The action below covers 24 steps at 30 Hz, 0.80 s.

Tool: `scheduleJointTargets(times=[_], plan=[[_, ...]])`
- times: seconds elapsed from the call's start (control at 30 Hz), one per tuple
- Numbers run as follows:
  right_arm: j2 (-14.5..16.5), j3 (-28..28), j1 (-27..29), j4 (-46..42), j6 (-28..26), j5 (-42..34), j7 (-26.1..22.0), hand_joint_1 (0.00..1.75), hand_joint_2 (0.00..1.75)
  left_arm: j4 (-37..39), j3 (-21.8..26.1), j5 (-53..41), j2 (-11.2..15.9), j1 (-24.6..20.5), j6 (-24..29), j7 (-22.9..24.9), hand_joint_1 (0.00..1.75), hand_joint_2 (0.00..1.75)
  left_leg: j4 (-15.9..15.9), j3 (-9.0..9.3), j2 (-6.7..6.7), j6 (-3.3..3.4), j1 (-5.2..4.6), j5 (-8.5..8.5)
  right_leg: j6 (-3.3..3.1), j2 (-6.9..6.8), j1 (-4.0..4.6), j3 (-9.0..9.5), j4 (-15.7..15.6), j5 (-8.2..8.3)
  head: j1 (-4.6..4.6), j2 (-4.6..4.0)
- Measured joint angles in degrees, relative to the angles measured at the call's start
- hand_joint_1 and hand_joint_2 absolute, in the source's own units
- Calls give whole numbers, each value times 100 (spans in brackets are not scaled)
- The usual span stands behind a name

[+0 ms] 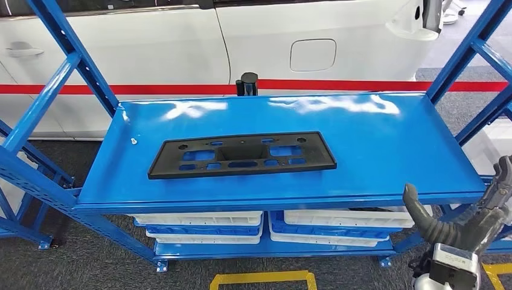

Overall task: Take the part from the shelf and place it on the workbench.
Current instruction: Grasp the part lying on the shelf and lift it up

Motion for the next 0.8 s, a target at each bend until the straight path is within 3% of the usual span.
scheduleJointTargets(times=[0.07,0.17,0.27,0.3,0.33,0.37,0.43,0.5,0.57,0.67,0.8], plan=[[14,11,-2,-1,34,52,37,0,175,1,2,-1,6,2,14,7,0,0,-25,4,-27,60,-35,-80,79,-4,21,5,-27,-55,-9,0],[16,33,-18,1,125,183,125,0,175,1,5,-2,0,-1,17,16,0,0,-165,171,-47,145,9,154,127,-1,58,-33,222,-220,2,1],[13,69,-34,39,269,374,266,0,175,1,7,-9,-4,-20,14,24,0,0,-197,232,-50,208,-4,157,76,6,61,-631,1240,-610,13,0],[9,87,-40,61,329,462,321,0,175,1,8,-13,-7,-17,12,30,0,0,-195,242,-64,219,-16,138,92,6,61,-810,1464,-640,13,0],[0,113,-52,86,393,566,376,0,175,1,8,-22,-8,-13,9,39,0,0,-193,258,-83,223,-26,117,128,6,62,-893,1490,-573,13,0],[-15,145,-78,113,465,690,440,0,175,1,9,-35,-8,-11,1,49,0,0,-190,284,-103,222,-33,94,178,6,62,-865,1294,-410,13,0],[-63,236,-175,189,640,998,598,0,175,1,10,-75,-8,-15,-24,72,0,0,-186,347,-138,197,-47,40,237,15,68,-606,541,29,13,0],[-121,369,-330,303,862,1378,816,0,175,-1,8,-115,-8,-23,-56,103,0,0,-179,376,-157,151,-67,-6,183,32,89,-418,58,288,12,0],[-165,530,-515,432,1102,1767,1059,0,175,-1,1,-162,-8,-29,-86,137,0,0,-187,374,-160,105,-74,-21,92,39,102,-391,-5,323,10,0],[-204,804,-791,618,1463,2278,1380,0,175,-5,-14,-246,4,-54,-117,197,0,0,-9,275,-135,-1,-54,-148,-12,33,22,-352,-52,334,1,1],[-239,1110,-1036,831,1721,2574,1583,0,175,-7,-39,-307,11,-78,-163,260,0,0,1229,-411,-72,-147,41,-646,-81,8,-3,-317,-64,301,-10,0]])
